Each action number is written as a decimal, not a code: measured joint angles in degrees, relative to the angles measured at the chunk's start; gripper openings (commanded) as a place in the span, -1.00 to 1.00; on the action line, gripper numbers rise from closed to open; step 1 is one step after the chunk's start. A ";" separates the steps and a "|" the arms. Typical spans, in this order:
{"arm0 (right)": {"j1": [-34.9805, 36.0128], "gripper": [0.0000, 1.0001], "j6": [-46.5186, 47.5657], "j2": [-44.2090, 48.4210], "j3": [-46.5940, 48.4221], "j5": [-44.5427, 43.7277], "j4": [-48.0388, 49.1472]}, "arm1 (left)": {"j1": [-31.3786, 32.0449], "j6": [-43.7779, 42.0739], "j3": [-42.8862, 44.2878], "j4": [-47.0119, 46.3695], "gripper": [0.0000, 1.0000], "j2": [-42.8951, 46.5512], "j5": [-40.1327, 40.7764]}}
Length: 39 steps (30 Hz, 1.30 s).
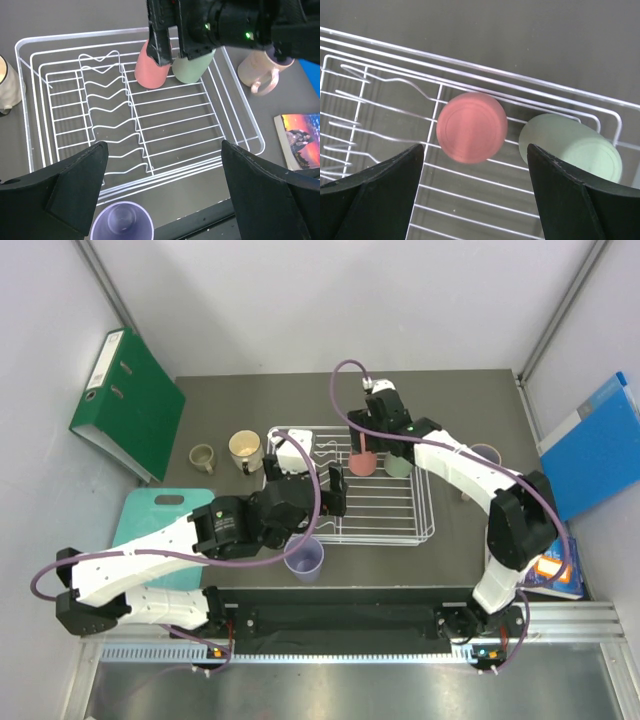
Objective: Unload the cups from the dish rack
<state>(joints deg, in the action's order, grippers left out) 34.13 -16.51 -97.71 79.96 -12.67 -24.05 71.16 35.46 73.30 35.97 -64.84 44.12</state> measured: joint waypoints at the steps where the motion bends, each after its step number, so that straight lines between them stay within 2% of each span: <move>1: 0.00 0.68 0.00 -0.70 0.46 0.07 -0.04 | 0.00 0.15 -0.31 0.00 0.98 0.09 -0.09; 10: 0.00 0.51 -0.07 -8.11 4.57 0.39 0.26 | -0.04 0.66 -1.81 0.07 0.98 0.17 -1.27; 12: 0.00 0.33 -0.11 -9.20 4.59 0.55 0.24 | -0.09 0.68 -2.03 0.07 0.98 0.22 -1.31; 13: 0.00 0.16 -0.13 -9.75 4.59 0.59 0.13 | -0.11 0.70 -2.08 0.07 0.98 0.24 -1.36; 14: 0.00 -0.19 -0.24 -10.23 4.59 0.57 0.17 | -0.13 0.76 -2.19 0.04 0.98 0.22 -1.46; 16: 0.00 -0.50 -0.17 -10.36 5.03 0.48 0.44 | -0.15 0.81 -2.34 0.09 0.98 0.24 -1.68; 17: 0.00 -0.75 -0.11 -10.36 5.25 0.66 0.37 | -0.15 0.83 -2.38 0.07 0.98 0.24 -1.73; 20: 0.00 -0.99 -0.31 -10.36 5.29 0.68 0.35 | -0.15 0.81 -2.67 0.07 0.98 0.31 -1.92; 26: 0.44 -1.00 -0.42 -9.81 5.42 0.52 -0.85 | -0.15 0.68 -2.91 0.00 0.98 0.35 -2.27; 31: 1.86 -1.00 -0.33 -8.07 9.14 0.33 -4.44 | -0.15 0.57 -3.21 -0.13 0.98 0.87 -2.16; 39: 3.52 -1.00 -0.66 0.81 15.67 0.35 -9.73 | -0.20 0.61 -4.52 -2.40 0.98 4.04 -0.33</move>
<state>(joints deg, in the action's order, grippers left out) 37.65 -17.17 -96.90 95.64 -12.32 -33.78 70.96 36.07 68.77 33.56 -60.80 43.79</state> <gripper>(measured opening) 0.612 0.990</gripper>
